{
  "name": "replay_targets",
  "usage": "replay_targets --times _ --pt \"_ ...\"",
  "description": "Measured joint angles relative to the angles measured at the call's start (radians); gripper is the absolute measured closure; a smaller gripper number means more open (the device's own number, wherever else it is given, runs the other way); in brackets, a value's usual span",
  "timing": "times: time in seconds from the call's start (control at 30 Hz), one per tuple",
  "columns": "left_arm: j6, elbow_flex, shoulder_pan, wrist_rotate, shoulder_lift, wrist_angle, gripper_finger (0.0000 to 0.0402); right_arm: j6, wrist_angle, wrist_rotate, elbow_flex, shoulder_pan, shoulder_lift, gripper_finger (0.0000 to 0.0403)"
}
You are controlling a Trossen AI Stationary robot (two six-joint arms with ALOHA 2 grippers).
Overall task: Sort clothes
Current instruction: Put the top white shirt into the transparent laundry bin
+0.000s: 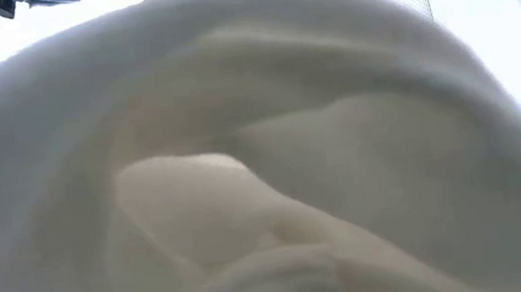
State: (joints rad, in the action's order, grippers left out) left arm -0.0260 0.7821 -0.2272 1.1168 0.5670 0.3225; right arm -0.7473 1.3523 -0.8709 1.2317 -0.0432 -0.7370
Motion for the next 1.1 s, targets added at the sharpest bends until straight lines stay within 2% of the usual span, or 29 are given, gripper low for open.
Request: replay_targets --times 0.3,0.53,0.93,1.1 --pt "0.013 -0.011 0.0 0.0 0.041 -0.001 0.0401 0.101 -0.027 0.057 0.01 0.021 -0.011 0.0385" --pt "0.017 -0.01 0.0 0.0 0.047 -0.006 0.0401 0.282 -0.254 0.205 0.051 0.02 -0.028 0.0385" --pt "0.017 -0.01 0.0 -0.005 0.047 -0.006 0.0401 0.466 -0.266 0.255 0.307 0.02 -0.284 0.0385" --pt "0.018 -0.01 0.0 -0.107 0.047 -0.005 0.0401 0.498 -0.265 0.332 0.388 0.017 -0.382 0.0385"
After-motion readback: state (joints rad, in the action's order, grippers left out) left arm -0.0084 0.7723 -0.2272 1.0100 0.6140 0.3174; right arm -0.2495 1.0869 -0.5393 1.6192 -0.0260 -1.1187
